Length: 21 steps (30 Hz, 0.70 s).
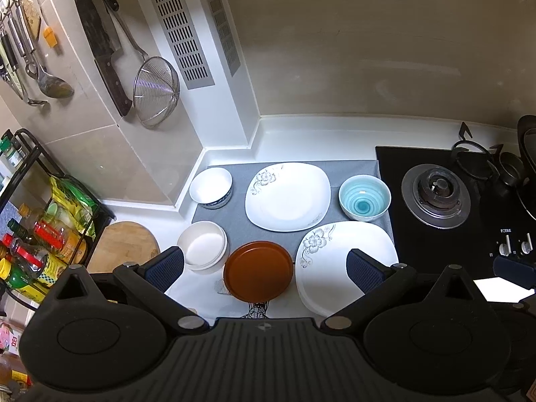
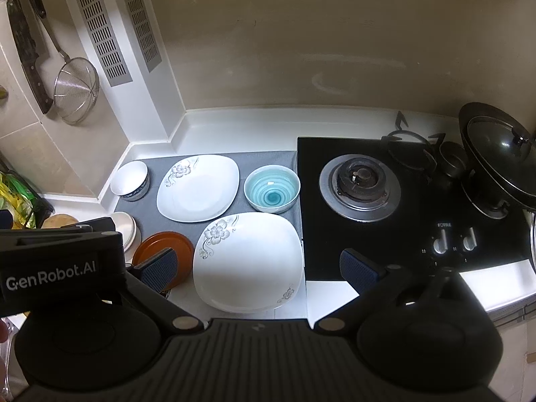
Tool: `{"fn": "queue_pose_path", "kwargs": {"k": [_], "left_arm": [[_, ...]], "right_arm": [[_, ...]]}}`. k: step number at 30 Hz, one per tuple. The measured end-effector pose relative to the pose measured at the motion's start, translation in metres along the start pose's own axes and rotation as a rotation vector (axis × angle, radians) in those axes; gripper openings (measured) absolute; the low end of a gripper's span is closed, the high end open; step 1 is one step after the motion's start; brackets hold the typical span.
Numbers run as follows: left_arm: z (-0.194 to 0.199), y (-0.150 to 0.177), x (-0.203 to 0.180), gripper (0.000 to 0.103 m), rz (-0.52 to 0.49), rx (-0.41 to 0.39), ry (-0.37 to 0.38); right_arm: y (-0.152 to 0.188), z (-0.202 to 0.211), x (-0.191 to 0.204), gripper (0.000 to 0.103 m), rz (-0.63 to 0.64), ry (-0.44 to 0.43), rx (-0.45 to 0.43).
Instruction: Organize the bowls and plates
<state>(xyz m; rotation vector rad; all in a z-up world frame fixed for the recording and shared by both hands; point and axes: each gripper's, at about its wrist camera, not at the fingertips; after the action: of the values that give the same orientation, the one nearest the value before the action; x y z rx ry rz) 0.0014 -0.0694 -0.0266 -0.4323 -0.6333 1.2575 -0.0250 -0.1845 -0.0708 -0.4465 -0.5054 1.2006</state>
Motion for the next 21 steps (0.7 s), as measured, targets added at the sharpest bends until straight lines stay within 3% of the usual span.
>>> {"fn": "queue_pose_path", "kwargs": {"k": [21], "left_arm": [[0.0009,0.0102,-0.0061,0.103,0.019,0.006,-0.036]], "right_arm": [[0.0084,-0.0056,-0.0069,0.103,0.005,-0.045,0.015]]}}
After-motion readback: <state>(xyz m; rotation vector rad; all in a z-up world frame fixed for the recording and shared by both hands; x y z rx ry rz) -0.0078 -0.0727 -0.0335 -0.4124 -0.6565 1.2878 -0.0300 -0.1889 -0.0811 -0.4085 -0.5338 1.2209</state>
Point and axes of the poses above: each gripper's, at about its wrist camera, not at the fingertips, and z roughly against the way its jaws point, x to its left, y to its underside, and after that the axes turned 2 degrees about z, right-handed
